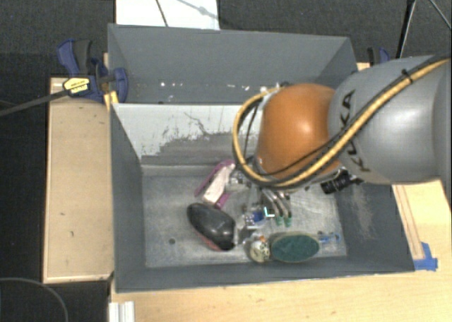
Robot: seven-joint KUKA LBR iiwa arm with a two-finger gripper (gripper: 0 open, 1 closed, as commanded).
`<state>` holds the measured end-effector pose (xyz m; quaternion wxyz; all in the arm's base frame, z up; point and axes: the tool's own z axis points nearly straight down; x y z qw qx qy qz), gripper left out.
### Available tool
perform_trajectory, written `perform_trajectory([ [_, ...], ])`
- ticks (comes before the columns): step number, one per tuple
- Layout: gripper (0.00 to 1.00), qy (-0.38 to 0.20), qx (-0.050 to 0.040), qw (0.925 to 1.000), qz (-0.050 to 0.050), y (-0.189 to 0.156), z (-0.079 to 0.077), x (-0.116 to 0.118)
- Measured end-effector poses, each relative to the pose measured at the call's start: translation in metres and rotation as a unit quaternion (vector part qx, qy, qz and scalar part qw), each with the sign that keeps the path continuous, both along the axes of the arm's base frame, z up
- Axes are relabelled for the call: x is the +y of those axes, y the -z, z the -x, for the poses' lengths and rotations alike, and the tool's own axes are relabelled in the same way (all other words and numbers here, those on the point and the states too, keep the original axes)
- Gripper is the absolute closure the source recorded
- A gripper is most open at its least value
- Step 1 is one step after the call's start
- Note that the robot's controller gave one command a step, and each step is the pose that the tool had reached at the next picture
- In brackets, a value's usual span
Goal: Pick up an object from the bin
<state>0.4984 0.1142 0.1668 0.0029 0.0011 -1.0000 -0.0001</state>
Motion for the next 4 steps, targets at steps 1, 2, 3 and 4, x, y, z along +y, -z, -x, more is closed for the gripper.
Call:
perform_trajectory([
  [1, 0.00, 0.086, -0.0180, 0.9962, -0.005, 0.066, 0.005, 0.014],
  [2, 0.00, 0.340, -0.0077, 0.9404, -0.004, 0.063, -0.001, 0.030],
  [3, 0.00, 0.456, -0.0075, 0.8900, -0.002, 0.064, -0.007, 0.057],
  [4, 0.00, 0.519, -0.0146, 0.8549, -0.010, 0.082, -0.027, 0.072],
])
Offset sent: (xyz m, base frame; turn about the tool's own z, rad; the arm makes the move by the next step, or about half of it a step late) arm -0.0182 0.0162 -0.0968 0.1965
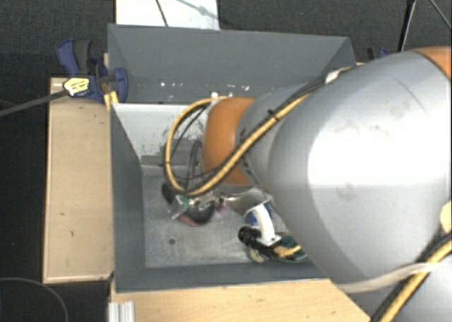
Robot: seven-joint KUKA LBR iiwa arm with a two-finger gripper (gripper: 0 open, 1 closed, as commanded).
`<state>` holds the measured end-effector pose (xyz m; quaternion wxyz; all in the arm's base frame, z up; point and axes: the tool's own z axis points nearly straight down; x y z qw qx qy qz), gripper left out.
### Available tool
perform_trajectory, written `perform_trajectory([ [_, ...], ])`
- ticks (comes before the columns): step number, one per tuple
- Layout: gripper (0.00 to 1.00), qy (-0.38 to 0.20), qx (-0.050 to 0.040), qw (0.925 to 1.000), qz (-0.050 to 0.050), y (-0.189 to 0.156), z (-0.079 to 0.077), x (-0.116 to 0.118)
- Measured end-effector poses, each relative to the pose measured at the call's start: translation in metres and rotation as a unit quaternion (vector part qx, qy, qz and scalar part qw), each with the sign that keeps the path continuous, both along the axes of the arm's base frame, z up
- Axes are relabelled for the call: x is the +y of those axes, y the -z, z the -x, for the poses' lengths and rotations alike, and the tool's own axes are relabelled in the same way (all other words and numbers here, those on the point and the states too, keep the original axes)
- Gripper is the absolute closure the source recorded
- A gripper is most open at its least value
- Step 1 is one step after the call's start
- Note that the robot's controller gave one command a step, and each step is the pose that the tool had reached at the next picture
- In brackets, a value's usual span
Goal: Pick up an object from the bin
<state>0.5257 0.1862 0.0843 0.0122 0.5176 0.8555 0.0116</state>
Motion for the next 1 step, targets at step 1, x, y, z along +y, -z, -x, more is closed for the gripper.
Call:
perform_trajectory([
  [1, 0.00, -0.063, 0.0103, 0.9979, -0.007, -0.0006, -0.0247, -0.0204],
])
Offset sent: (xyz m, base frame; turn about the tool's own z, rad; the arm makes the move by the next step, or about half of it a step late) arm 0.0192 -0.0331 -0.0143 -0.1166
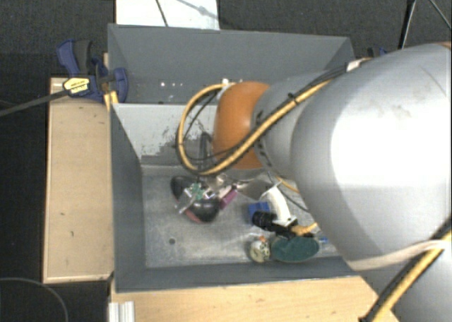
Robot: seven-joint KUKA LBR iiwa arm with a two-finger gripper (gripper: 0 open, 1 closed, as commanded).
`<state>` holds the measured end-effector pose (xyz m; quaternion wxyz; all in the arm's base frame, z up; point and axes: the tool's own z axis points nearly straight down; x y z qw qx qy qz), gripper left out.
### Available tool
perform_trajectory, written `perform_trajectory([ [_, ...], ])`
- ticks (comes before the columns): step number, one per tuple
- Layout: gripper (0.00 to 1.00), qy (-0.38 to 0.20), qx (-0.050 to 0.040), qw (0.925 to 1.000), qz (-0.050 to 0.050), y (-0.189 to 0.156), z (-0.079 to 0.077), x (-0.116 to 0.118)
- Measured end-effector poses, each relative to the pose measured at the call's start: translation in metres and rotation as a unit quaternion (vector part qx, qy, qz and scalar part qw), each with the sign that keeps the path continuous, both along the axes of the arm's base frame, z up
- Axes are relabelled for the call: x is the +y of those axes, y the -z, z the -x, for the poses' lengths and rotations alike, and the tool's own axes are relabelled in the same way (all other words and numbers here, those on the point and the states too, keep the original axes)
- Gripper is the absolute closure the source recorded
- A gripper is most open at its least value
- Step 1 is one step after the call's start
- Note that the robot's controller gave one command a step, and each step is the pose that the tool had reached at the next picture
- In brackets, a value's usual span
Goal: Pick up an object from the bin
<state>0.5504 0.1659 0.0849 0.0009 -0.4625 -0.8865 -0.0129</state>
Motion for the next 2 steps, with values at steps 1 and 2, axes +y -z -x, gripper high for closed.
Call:
perform_trajectory([
  [1, 1.00, -0.002, -0.0005, 1.0000, 0.000, 0.000, 0.000, 0.001],
  [2, 1.00, -0.004, 0.0015, 0.9999, 0.011, -0.077, -0.002, 0.002],
])
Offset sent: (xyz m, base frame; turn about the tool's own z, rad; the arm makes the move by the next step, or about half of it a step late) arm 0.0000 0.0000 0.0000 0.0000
